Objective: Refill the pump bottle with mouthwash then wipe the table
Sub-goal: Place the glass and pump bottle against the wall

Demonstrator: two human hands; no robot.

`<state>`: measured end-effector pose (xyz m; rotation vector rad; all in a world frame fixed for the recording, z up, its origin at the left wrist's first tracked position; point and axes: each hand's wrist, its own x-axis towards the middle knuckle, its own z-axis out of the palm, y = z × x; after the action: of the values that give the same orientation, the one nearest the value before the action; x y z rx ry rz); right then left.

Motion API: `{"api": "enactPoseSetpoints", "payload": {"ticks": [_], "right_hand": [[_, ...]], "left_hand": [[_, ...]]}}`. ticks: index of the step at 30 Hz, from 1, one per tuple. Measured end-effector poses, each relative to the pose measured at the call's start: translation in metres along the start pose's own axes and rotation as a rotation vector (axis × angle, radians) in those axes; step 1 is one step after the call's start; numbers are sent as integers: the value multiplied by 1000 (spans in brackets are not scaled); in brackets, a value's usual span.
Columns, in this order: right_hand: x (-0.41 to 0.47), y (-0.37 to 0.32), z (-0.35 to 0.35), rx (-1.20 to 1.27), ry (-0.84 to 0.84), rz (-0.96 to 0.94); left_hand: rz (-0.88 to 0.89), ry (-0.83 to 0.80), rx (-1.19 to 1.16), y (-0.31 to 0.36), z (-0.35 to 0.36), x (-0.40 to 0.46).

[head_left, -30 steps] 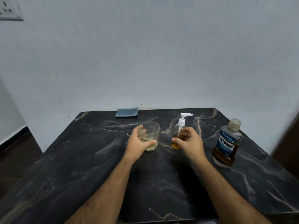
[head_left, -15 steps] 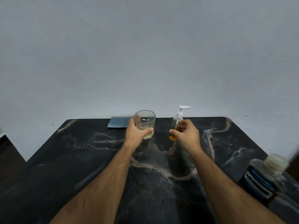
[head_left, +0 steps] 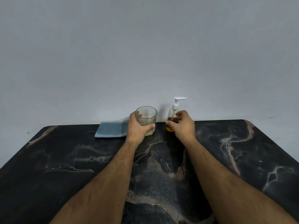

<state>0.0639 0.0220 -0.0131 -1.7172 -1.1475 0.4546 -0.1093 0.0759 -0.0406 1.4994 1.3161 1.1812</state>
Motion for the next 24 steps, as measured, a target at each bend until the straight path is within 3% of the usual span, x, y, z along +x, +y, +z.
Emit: {"api": "enactPoseSetpoints", "payload": {"ticks": [8, 24], "right_hand": [[18, 4, 11, -47, 18, -1], [2, 7, 17, -70, 21, 28]], "left_hand": [[55, 43, 39, -11, 6, 10], [-27, 59, 92, 10, 2, -8]]}}
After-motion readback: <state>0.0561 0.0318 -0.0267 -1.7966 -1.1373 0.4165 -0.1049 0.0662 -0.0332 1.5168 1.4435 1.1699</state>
